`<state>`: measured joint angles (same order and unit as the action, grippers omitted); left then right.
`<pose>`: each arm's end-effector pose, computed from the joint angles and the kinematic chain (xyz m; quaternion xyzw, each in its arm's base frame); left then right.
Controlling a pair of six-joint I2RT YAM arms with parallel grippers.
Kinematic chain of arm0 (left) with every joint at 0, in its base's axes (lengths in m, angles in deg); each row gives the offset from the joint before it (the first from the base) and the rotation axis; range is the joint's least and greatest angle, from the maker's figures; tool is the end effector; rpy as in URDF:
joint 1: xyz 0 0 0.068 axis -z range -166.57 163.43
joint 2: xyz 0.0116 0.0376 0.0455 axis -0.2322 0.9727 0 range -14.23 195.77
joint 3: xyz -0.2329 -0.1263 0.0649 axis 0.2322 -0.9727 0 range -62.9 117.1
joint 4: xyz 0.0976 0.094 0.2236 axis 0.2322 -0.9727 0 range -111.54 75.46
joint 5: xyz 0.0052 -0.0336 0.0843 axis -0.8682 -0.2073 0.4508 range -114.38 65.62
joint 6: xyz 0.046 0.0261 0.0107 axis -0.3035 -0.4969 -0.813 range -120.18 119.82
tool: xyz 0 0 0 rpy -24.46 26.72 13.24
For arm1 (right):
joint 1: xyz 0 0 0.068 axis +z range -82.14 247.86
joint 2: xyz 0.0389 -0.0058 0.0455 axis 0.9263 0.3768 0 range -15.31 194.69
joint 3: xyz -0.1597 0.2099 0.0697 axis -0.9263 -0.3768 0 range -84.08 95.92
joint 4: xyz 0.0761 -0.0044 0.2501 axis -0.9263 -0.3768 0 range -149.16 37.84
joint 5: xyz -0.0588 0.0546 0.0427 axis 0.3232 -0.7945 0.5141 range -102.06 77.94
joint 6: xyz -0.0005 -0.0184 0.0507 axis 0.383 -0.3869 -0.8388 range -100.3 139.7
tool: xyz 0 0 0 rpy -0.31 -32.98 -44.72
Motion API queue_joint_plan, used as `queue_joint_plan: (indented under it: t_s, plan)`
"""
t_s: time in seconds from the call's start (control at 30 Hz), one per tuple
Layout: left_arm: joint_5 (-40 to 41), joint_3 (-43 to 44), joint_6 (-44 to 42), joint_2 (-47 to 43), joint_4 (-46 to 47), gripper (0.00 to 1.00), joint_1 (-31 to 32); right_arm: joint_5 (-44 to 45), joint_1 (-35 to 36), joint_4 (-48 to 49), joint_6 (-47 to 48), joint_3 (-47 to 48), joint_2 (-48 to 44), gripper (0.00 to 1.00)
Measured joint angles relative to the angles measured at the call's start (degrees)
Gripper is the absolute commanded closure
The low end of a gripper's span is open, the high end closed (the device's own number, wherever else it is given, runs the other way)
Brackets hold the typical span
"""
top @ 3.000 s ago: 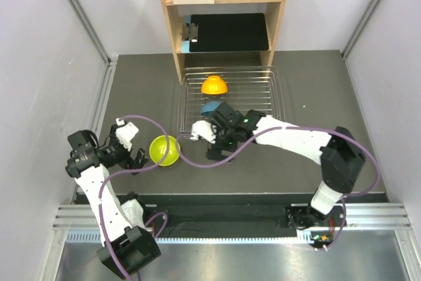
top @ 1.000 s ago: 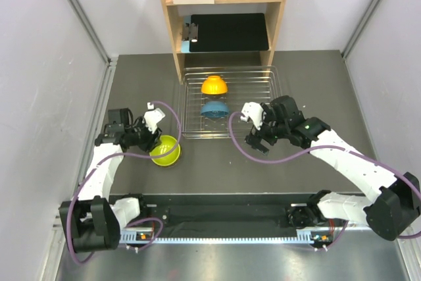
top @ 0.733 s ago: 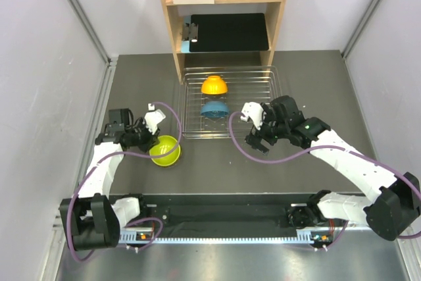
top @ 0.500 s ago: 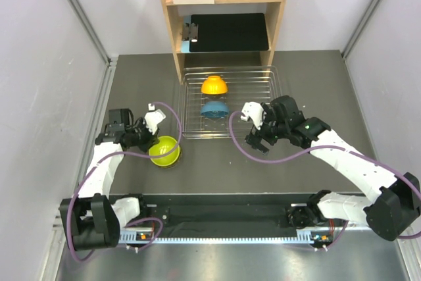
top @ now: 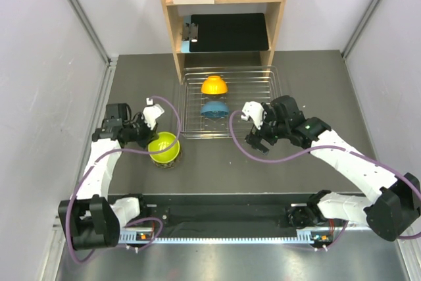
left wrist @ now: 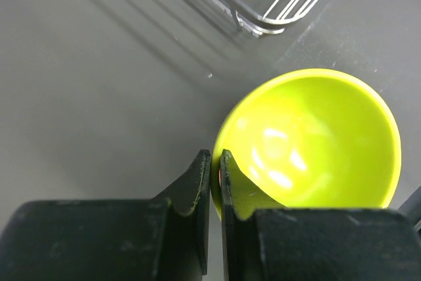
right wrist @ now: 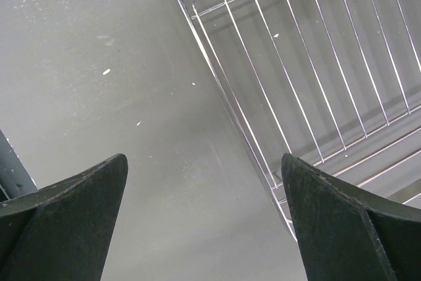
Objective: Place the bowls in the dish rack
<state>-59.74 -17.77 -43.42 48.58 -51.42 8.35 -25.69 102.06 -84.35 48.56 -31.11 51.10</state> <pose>0.2118 -0.0019 0.2470 0.3841 0.8275 -0.1453 0.3829 0.1959 0.1432 0.2792 -0.5190 0.7603 0.1272 0.3694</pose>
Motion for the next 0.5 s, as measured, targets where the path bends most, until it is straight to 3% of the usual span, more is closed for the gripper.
queue_joint_plan:
  t_s: [0.3,0.5]
  plan:
    - [-2.1,4.1,0.5,-2.0,-3.5,1.0,0.0,-2.2,-0.2,-1.8,-1.5,4.3,0.9,0.0]
    - [-5.0,5.1,4.4,-5.0,-2.5,1.0,1.2,-15.5,-0.9,-6.4,-5.2,16.7,9.5,0.0]
